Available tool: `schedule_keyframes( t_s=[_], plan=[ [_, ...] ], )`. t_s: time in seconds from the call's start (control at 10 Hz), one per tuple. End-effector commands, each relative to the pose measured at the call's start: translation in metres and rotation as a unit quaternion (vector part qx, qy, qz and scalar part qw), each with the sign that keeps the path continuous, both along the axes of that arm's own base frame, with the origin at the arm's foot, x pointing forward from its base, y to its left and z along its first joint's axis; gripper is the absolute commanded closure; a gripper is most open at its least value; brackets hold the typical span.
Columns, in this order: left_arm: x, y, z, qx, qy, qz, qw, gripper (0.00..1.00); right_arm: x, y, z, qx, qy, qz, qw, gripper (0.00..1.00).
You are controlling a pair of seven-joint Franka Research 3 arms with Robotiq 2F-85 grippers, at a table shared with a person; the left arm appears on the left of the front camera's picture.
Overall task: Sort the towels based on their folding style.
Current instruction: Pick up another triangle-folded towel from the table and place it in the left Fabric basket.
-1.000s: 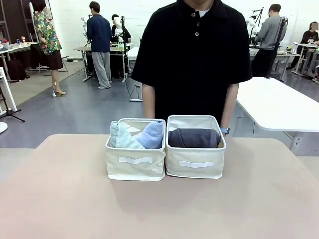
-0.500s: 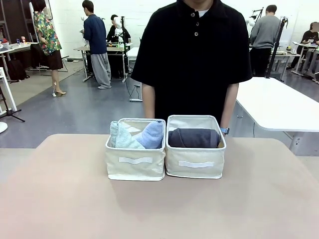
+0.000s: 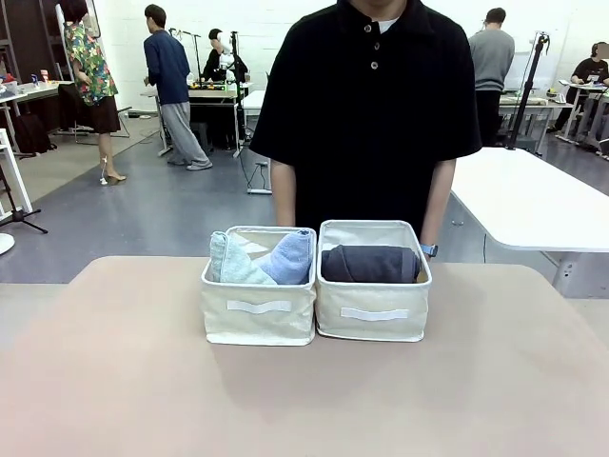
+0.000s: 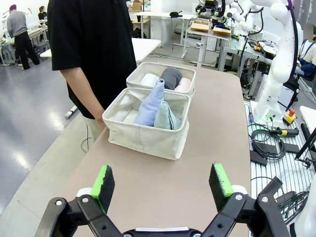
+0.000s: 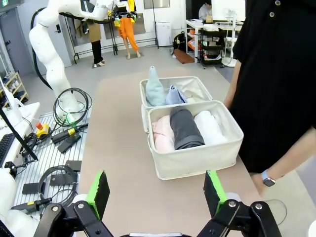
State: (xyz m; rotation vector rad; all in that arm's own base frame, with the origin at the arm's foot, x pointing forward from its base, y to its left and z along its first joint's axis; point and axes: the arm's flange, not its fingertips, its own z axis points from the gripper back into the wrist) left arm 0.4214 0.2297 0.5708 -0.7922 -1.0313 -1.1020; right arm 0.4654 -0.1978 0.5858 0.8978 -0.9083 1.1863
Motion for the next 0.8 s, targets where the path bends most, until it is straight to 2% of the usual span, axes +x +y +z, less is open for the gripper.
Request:
schedule_keyframes(
  t_s=[0.0,0.7],
  plan=[
    [-0.0017,-0.0017,0.0004,-0.002,-0.005,0.005,1.000,0.00,0.0005,0.0003,-0.0015,0.002,0.001,0.002,1.000,0.00],
    [-0.0017,-0.0017,0.0004,-0.002,-0.005,0.005,1.000,0.00,0.0005,0.0003,-0.0015,0.002,0.001,0.002,1.000,0.00]
  ],
)
